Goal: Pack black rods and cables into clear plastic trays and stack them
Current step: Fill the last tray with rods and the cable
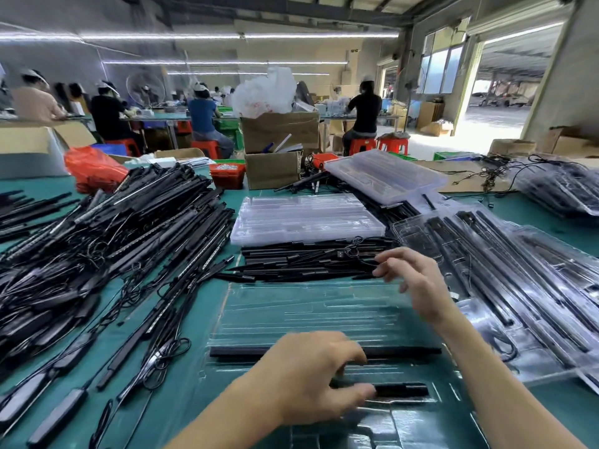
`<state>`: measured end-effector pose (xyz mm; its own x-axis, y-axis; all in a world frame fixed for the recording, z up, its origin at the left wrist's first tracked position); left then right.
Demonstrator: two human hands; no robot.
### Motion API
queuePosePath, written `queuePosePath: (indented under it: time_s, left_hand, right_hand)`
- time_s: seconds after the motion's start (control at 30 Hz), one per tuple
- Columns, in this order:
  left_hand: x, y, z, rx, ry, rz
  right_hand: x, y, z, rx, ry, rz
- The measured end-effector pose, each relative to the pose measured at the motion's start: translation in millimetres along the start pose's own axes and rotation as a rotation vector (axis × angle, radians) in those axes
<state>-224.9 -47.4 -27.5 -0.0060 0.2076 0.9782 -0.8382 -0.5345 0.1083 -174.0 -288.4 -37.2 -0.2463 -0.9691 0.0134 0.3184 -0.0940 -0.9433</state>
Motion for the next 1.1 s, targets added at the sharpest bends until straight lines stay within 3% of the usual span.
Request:
queuePosePath:
  time_s: [0.07, 0.2, 0.3, 0.43, 0.6, 0.73, 0.83, 1.0, 1.1]
  left_hand:
    - [10, -19, -3, 0.127, 0.025, 0.018]
    - [34, -83, -9, 0.536, 0.07, 0.12]
    - [49, -144, -21, 0.792, 0.056, 0.222]
    - [41, -197, -41, 1.022, -0.222, 0.495]
    - [38, -217, -46, 1.043, -0.206, 0.532]
    - [42, -222, -50, 1.109, 0.023, 0.241]
    - [44, -219, -50, 1.166, 0.169, 0.221]
    - [36, -226, -54, 1.14, 0.057, 0.178]
    - [33, -233, -52, 1.104, 0.108, 0.163]
  right_hand:
    - [-4, 6, 1, 0.019, -0.033, -0.459]
    - [-16, 17, -4, -0.033, -0.259, -0.833]
    - [-19, 16, -5, -0.012, -0.261, -0.915]
    - [-20, 17, -7, -0.008, -0.274, -0.932]
    - [-18, 21, -5, -0.003, -0.264, -0.92]
    - [-17, 25, -5, 0.001, -0.253, -0.897]
    - [-16, 26, -5, -0.005, -0.253, -0.887]
    - [-16, 27, -5, -0.004, -0.251, -0.884]
    - [-16, 27, -6, -0.001, -0.251, -0.878]
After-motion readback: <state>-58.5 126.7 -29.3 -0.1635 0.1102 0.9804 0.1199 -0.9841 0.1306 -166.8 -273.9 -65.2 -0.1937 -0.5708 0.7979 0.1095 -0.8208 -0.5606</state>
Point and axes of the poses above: each hand's wrist, its own z-axis towards the middle knuckle, its own x-axis out of the back of the hand, y = z × x, the point moved 2 cm from there along z, towards the middle knuckle, and after that the axes turned 10 degrees about z, right-handed, at the moved point
